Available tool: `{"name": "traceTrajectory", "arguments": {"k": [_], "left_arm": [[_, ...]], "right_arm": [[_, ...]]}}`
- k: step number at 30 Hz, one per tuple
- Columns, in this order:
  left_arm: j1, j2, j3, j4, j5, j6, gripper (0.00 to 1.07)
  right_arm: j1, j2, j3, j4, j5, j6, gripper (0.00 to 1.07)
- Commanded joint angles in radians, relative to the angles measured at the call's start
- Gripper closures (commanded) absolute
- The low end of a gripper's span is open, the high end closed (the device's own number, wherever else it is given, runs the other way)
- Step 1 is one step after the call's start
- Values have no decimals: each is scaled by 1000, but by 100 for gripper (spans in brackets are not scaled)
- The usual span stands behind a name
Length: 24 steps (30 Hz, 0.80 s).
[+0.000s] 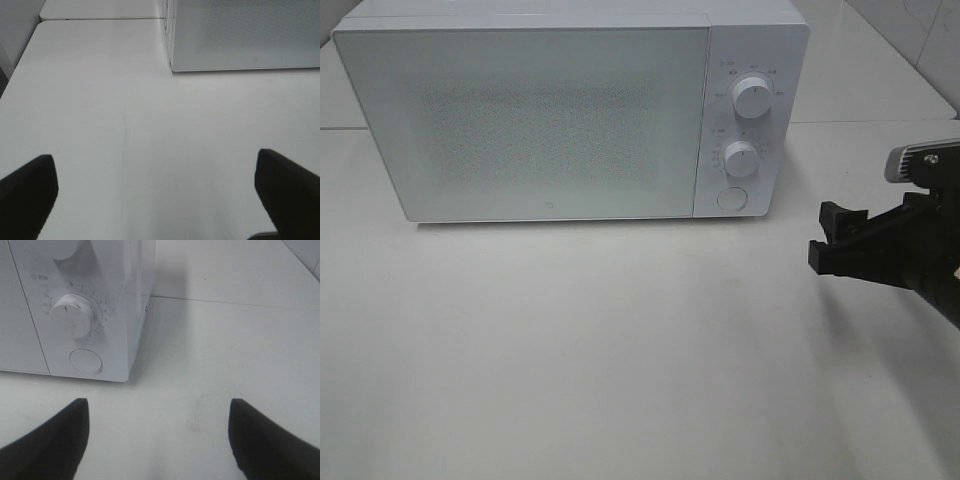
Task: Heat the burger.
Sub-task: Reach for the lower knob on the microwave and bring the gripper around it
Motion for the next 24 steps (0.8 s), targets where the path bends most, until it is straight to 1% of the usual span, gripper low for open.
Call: {"name": "traceTrajectory", "arguments": {"k": [1,2,4,5,6,7,8,10,14,15,16,21,24], "left_arm": [[1,-16,3,-3,-7,0,6],[1,-16,3,-3,-7,0,6],[1,-16,3,-3,-7,0,6],[1,-16,3,-3,-7,0,6],[1,-16,3,-3,-7,0,6],[1,-16,3,-3,-7,0,6],[1,-16,3,-3,-7,0,6],[1,-16,3,-3,-7,0,6],[1,-16,3,-3,-7,0,6],[1,-16,3,-3,-7,0,6],[1,-16,3,-3,-7,0,6],[1,-16,3,-3,-7,0,6],[1,-16,3,-3,-7,0,6]], "right_arm": [[95,58,4,117,-137,-21,32],[95,58,4,117,-137,-21,32],[198,116,4,185,-232,-19,32],[198,116,4,185,-232,-19,32],[222,124,4,193,-250,-19,32],[267,143,4,215,-281,-21,32],[267,143,4,215,-281,-21,32],[315,171,2,250,-338,-21,32],[350,200,-22,296,-359,-21,32],[362,218,-48,315,-357,-21,32],[362,218,-48,315,-357,-21,32],[366,270,-122,323,-354,-21,32],[366,279,-140,323,-352,-21,32]]}}
